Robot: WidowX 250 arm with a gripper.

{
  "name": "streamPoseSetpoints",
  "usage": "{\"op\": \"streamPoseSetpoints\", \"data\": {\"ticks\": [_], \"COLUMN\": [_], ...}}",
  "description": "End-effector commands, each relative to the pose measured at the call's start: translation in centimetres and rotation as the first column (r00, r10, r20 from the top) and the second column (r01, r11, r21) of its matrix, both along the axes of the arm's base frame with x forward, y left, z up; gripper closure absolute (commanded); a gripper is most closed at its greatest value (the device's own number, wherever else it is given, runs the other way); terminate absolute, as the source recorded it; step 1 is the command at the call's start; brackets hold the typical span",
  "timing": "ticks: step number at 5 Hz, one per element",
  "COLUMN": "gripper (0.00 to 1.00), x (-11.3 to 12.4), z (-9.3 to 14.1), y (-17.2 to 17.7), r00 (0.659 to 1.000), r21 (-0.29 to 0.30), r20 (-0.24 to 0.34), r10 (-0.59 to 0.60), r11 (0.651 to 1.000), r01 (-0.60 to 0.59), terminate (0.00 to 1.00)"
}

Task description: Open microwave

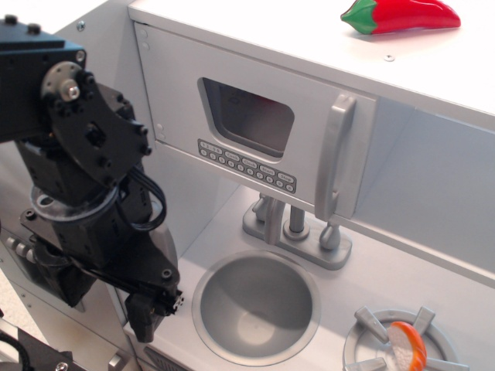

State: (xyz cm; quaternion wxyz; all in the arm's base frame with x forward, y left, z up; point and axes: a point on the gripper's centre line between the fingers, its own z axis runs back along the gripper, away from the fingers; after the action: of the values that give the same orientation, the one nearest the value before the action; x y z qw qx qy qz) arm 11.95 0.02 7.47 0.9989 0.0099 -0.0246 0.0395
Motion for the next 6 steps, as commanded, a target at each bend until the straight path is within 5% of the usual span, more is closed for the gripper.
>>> {"op": "streamPoseSetpoints", "data": {"ticks": [1,3,4,6], "gripper": [0.00,0.00,0.00,0.00], "x": [0.0,5.9,8.6,13.3], "z": [0.0,3.4,4.3,4.4], "y": [0.0,-4.7,-6.5,-8.1], "r00": [1.000,1.000,0.999,0.989], "r21": [0.000,-0.134,-0.154,-0.180], "r20": [0.000,-0.001,0.015,0.128], "r10": [0.000,0.031,0.041,0.072], "r11": [1.000,0.990,0.987,0.982], "r01": [0.000,-0.030,-0.038,-0.048], "terminate": [0.00,0.00,0.00,0.00]}}
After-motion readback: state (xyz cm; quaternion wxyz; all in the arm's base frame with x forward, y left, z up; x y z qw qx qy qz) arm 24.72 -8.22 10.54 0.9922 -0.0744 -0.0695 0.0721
